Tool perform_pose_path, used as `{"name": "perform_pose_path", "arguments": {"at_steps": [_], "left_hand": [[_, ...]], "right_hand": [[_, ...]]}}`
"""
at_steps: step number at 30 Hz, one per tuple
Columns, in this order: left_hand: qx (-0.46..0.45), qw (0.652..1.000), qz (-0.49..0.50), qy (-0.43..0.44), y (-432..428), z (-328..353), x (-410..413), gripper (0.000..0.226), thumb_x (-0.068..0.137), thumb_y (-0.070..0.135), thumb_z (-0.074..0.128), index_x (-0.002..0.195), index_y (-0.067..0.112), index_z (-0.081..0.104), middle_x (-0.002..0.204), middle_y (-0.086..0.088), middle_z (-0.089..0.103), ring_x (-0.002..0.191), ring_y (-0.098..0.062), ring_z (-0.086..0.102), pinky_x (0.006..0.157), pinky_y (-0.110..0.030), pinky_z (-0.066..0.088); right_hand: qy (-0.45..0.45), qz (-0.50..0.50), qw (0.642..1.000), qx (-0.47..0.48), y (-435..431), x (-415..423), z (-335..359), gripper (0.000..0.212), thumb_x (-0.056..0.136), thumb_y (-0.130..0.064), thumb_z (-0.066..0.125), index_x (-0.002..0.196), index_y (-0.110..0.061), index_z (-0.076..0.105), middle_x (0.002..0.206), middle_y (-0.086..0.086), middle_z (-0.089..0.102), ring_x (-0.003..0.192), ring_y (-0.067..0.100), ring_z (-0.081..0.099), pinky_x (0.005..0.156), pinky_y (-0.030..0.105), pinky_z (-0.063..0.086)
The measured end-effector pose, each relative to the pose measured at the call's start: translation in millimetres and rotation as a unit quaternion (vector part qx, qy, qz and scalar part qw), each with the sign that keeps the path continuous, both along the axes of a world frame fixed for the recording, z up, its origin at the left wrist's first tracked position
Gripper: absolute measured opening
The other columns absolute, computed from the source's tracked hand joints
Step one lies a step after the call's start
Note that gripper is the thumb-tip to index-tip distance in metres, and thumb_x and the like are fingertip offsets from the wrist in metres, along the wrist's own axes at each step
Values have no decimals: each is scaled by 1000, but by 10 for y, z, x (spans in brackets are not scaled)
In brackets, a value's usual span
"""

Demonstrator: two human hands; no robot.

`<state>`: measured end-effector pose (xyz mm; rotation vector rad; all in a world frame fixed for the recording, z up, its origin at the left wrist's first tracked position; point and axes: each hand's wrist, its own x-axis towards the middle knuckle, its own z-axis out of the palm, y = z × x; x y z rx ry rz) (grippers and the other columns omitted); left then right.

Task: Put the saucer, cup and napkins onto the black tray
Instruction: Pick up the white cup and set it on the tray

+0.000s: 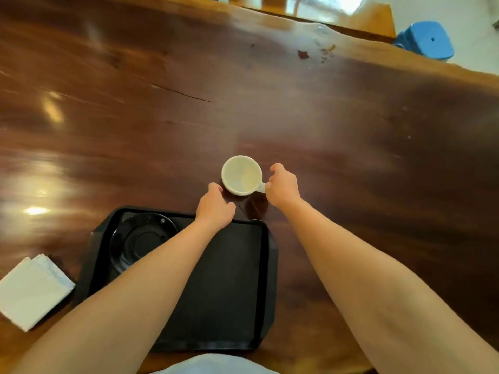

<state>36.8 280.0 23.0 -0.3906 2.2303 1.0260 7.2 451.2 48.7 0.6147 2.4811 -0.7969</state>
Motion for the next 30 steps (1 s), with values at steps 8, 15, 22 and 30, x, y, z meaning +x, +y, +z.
{"name": "perform_pose_path", "arguments": {"at_steps": [8, 15, 22, 30], "left_hand": [[29, 998, 29, 41, 26, -199, -175, 50, 85, 9, 69, 127, 10, 43, 126, -12, 55, 100, -23, 52, 78, -34, 44], [51, 995, 2, 83, -6, -237, -313, 81, 77, 4, 78, 145, 18, 36, 135, -11, 49, 120, -27, 52, 85, -32, 41], [89, 995, 1, 32, 30, -241, -404, 95, 90, 23, 69, 161, 30, 6, 149, -9, 44, 123, -24, 48, 88, -32, 36], [74, 996, 2, 52, -80, -187, -315, 87, 83, 19, 74, 151, 33, 23, 132, -6, 52, 113, -27, 54, 81, -35, 44]], "right_hand": [[-84, -38, 994, -49, 7, -133, -309, 60, 89, -4, 60, 144, -16, 42, 127, 16, 61, 108, 32, 62, 85, 41, 58], [-85, 65, 992, -71, -76, -142, -314, 107, 80, -16, 79, 160, -20, 8, 147, 12, 49, 134, 33, 46, 104, 45, 42], [6, 93, 988, -122, -292, -104, -259, 96, 78, -20, 82, 151, -16, 19, 132, 3, 53, 110, 19, 53, 81, 26, 41], [18, 66, 987, -145, -442, 34, -236, 77, 83, -19, 74, 143, -20, 26, 123, 1, 54, 103, 16, 54, 74, 27, 45]]}}
